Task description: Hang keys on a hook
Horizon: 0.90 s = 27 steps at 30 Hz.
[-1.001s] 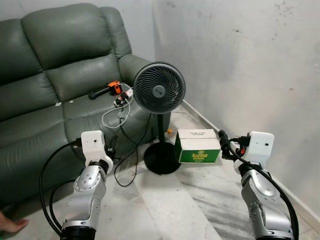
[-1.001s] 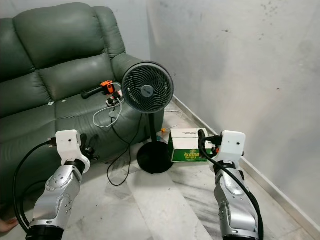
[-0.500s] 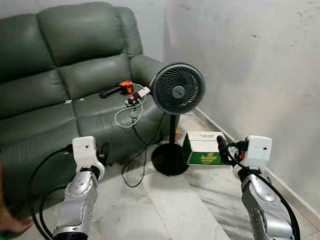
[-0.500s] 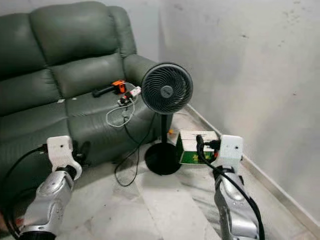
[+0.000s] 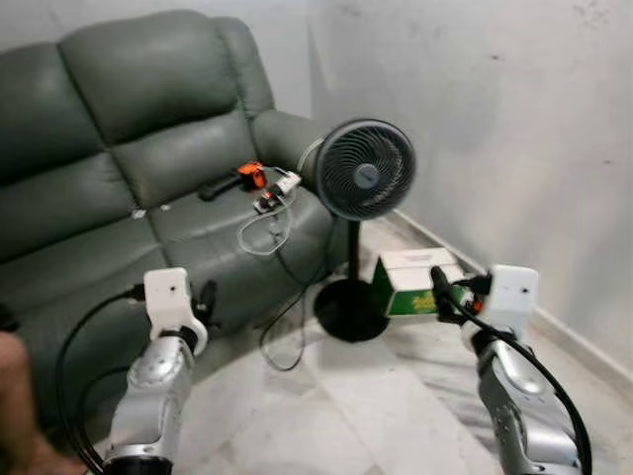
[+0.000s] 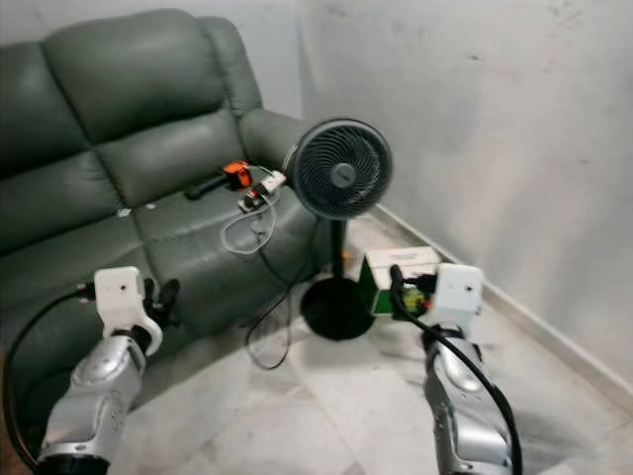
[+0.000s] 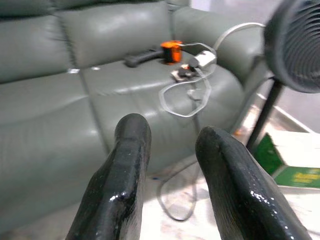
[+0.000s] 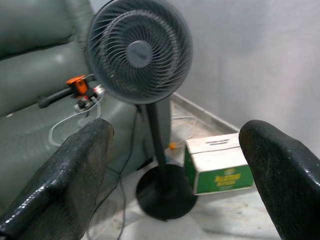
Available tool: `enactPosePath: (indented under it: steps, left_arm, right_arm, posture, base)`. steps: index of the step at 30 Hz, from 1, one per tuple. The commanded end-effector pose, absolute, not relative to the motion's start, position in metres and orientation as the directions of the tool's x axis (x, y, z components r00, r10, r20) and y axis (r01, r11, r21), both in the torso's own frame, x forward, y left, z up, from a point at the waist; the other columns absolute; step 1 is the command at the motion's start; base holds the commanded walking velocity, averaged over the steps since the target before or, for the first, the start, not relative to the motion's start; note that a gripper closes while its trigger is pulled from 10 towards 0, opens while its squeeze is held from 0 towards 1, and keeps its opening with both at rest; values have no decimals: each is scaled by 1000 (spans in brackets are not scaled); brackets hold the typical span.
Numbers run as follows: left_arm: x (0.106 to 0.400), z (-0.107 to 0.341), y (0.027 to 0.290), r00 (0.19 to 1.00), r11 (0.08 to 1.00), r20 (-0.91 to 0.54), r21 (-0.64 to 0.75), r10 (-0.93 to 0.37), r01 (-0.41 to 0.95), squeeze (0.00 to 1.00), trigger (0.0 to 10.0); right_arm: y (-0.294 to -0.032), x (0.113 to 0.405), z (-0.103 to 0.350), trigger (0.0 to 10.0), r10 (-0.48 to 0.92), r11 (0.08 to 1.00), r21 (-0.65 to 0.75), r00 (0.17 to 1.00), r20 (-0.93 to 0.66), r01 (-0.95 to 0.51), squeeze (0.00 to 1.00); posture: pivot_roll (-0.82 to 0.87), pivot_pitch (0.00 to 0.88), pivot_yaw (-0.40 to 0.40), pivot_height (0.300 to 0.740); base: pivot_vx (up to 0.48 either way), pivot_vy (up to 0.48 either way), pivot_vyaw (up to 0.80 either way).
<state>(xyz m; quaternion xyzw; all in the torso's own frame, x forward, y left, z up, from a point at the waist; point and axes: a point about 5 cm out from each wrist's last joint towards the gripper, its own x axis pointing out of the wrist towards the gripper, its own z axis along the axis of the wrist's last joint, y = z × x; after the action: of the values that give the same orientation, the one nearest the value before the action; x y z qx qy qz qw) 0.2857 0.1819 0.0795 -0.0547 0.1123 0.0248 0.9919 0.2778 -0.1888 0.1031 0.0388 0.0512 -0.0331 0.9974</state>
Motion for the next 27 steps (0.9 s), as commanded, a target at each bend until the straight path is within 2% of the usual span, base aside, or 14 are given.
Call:
enactPosePath:
  steps: [1, 12, 27]
  left_arm:
    - [287, 80, 171, 976, 992, -220, -119, 1, -28, 0, 10000]
    - [287, 80, 162, 978, 986, -199, -163, -55, 22, 0, 10000]
    - [291, 79, 160, 976, 981, -209, -192, -66, 26, 0, 10000]
  right_arm:
    - [-197, 276, 103, 10000, -106, 990, 78, 988, -110, 114, 0]
    - [-188, 279, 106, 10000, -34, 997, 61, 994, -99, 40, 0]
    - [-187, 279, 104, 10000, -33, 998, 57, 993, -109, 40, 0]
  posture:
    - [-59, 0, 102, 740]
    - [-71, 0, 87, 740]
    - [-80, 0, 94, 740]
  base:
    - [0, 0, 0]
    - [0, 0, 0]
    - [0, 0, -761]
